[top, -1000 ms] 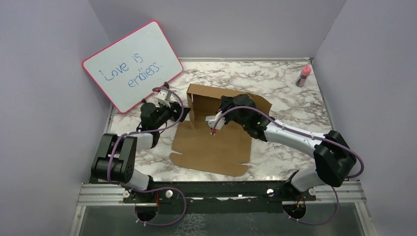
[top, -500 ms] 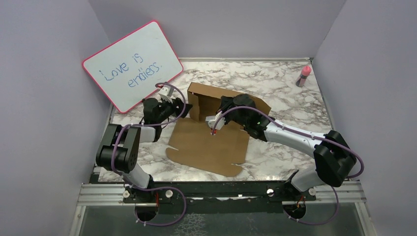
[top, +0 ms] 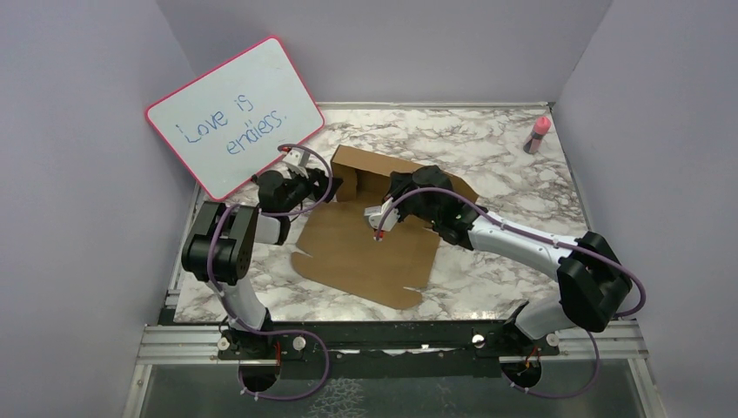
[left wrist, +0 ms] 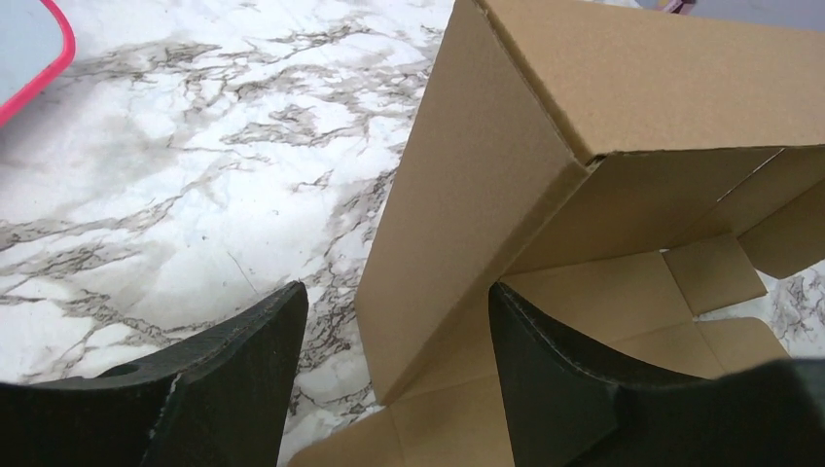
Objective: Fold the paper box
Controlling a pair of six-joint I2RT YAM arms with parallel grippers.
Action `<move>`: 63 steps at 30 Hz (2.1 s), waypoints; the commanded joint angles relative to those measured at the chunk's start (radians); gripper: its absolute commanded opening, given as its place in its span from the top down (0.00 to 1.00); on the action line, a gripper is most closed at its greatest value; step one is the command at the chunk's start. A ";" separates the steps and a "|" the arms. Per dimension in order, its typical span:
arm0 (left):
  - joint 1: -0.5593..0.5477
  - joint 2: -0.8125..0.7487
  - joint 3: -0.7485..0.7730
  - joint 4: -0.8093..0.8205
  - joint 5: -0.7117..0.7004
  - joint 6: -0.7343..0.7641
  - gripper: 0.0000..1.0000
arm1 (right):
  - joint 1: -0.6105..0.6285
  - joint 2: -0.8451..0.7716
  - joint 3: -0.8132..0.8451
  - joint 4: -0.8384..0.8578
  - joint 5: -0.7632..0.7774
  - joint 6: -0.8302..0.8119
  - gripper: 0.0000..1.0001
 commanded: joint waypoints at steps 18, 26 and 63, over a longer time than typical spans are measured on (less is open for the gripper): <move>-0.045 0.096 0.018 0.249 -0.214 -0.066 0.41 | 0.015 0.012 0.039 -0.131 -0.110 0.036 0.98; -0.105 0.095 -0.009 0.210 -0.464 -0.041 0.48 | 0.015 0.014 0.039 -0.115 -0.118 0.043 0.98; -0.317 0.024 0.087 -0.165 -1.342 -0.032 0.68 | 0.015 -0.011 0.016 -0.086 -0.113 0.080 0.98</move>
